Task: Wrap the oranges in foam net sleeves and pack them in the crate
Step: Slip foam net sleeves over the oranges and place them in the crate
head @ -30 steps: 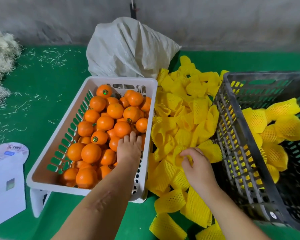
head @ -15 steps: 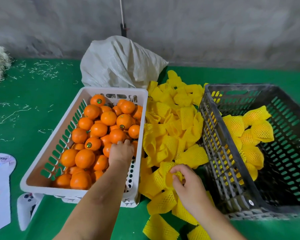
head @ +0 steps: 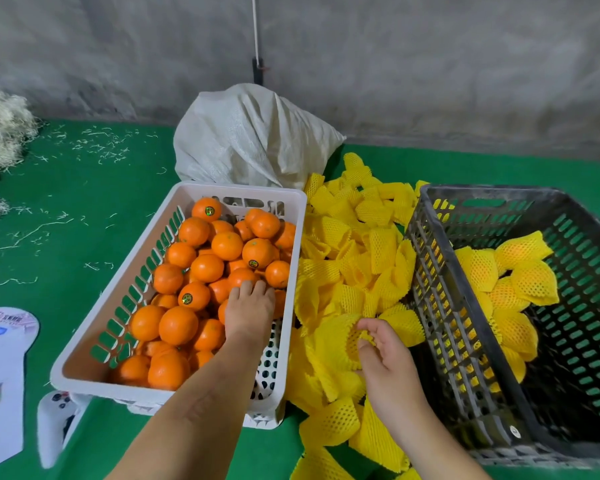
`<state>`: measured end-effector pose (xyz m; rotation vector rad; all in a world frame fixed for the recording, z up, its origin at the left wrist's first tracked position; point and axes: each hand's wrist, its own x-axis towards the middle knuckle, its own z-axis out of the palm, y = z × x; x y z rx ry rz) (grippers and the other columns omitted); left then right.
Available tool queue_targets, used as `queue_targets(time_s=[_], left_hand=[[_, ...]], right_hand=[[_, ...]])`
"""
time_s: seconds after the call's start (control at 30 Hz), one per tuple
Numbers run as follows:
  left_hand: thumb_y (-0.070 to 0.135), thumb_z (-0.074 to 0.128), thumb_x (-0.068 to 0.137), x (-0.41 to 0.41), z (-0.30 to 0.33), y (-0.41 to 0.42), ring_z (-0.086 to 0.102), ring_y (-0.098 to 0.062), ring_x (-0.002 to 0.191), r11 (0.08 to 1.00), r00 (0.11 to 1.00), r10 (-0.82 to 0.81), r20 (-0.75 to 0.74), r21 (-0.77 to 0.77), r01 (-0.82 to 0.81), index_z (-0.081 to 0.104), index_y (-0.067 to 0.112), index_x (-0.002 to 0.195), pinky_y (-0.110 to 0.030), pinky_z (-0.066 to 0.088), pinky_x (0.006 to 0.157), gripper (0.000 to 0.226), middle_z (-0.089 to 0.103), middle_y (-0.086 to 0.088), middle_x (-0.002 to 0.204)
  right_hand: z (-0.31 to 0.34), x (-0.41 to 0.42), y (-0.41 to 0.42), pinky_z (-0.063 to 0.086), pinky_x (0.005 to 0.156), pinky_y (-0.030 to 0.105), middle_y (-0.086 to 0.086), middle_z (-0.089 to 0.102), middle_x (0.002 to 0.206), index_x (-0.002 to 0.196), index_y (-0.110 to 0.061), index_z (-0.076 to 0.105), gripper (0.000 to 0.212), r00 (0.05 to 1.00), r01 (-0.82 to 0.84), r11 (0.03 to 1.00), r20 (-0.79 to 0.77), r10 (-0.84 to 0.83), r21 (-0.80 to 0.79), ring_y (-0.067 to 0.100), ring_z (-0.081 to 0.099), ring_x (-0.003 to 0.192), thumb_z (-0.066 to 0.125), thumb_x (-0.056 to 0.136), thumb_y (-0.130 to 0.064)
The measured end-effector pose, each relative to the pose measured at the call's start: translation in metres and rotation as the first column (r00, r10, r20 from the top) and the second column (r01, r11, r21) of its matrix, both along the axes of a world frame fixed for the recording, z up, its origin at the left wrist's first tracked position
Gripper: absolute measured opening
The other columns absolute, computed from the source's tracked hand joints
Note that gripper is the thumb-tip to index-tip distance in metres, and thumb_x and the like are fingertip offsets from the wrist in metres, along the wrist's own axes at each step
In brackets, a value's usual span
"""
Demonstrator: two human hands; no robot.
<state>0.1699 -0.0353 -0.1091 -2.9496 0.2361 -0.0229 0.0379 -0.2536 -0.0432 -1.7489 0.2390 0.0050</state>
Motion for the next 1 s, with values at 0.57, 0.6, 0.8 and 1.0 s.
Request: queue_targets(time_s=[0.57,0.6,0.8,1.0], left_hand=[[0.059,0.05,0.103,-0.108,0.077,-0.043,0.073,-0.03,0.11,-0.418,0.918,-0.182,-0.352,-0.817,-0.396,0.065,0.025,0.139,-0.041,0.06,0.095,0.051,0.074,-0.012,0.126],[0.06,0.05,0.102,-0.109,0.077,-0.044,0.073,-0.031,0.109,-0.412,0.918,-0.18,-0.354,-0.82,-0.397,0.065,0.023,0.139,-0.042,0.06,0.096,0.054,0.074,-0.013,0.124],[0.051,0.061,0.098,-0.11,0.08,-0.025,0.069,-0.023,0.106,-0.517,0.887,-0.333,-0.321,-0.724,-0.456,0.063,0.013,0.138,-0.032,0.06,0.088,0.056,0.069,-0.017,0.131],[0.062,0.09,0.07,-0.115,0.083,-0.016,0.067,-0.026,0.122,-0.427,0.815,-0.49,-0.31,-0.73,-0.534,0.052,0.01,0.149,-0.033,0.059,0.09,0.101,0.066,-0.013,0.139]], right_hand=[[0.024,0.014,0.041,0.05,0.055,0.022,-0.001,0.061,0.117,0.104,-0.046,0.04,0.049,0.969,0.119,0.991,0.209,-0.129,0.063,0.005,0.061,0.063,0.06,0.096,-0.002],[0.024,0.013,0.043,0.051,0.057,0.021,-0.008,0.06,0.117,0.106,-0.044,0.043,0.045,0.967,0.119,0.993,0.223,-0.122,0.029,0.005,0.063,0.065,0.06,0.097,-0.004],[0.025,0.021,0.035,0.053,0.07,0.037,-0.005,0.065,0.095,0.105,-0.026,0.054,0.015,0.912,0.304,0.947,0.316,-0.26,-0.1,0.016,0.063,0.084,0.064,0.098,-0.017],[0.024,0.035,0.043,0.042,0.063,0.027,-0.015,0.048,0.083,0.097,-0.026,0.056,0.016,0.887,0.35,0.883,0.415,-0.204,-0.314,0.012,0.05,0.078,0.072,0.094,-0.025]])
